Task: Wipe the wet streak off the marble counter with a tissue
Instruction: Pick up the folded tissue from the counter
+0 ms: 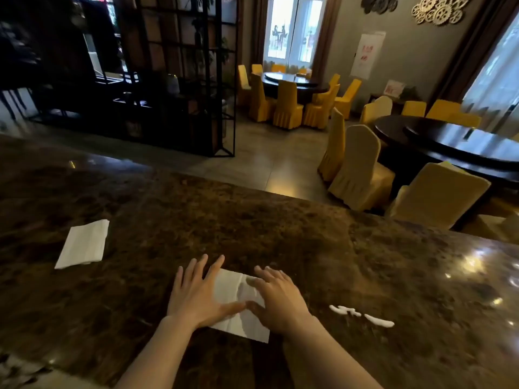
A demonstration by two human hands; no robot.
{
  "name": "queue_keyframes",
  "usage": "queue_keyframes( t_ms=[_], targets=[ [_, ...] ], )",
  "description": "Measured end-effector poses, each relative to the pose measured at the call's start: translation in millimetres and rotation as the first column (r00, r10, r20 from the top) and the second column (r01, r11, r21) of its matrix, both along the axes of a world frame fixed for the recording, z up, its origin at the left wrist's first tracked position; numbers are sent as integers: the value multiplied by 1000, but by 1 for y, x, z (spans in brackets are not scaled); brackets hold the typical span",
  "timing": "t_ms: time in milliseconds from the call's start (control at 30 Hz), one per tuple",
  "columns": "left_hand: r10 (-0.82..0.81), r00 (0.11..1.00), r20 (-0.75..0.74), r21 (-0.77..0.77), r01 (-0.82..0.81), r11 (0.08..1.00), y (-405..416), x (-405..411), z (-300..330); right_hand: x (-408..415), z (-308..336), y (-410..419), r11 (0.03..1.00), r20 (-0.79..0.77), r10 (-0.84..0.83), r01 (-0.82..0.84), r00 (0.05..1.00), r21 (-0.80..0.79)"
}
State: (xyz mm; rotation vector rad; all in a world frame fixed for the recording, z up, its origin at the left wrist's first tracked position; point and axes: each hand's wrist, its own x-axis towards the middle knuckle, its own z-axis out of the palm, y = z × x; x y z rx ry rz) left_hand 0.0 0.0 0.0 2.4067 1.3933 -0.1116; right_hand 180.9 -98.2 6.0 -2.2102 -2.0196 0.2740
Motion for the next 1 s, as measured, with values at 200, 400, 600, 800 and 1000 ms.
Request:
queue_keyframes(
  t_ms=[200,400,600,800,1000],
  targets=[
    [-30,1000,4,-28,30,999,-4,-14,-7,-22,-15,0,989,50,146,-145,988,-8],
    [-51,999,4,-22,51,998,-7,-13,-17,-24,-15,-8,989,43,142,-140,989,-42],
    [-80,997,-1,-22,80,997,-13,5,-14,-6,-12,-27,998,101,-11,6,995,59],
    [-131,991,20,-25,131,991,-19,22,-12,19,-10,-50,959,-56,-245,251,968,135],
    [-164,986,13,-40,164,986,-24,42,-12,44,-2,-63,816,-475,-455,567,753,117]
  ],
)
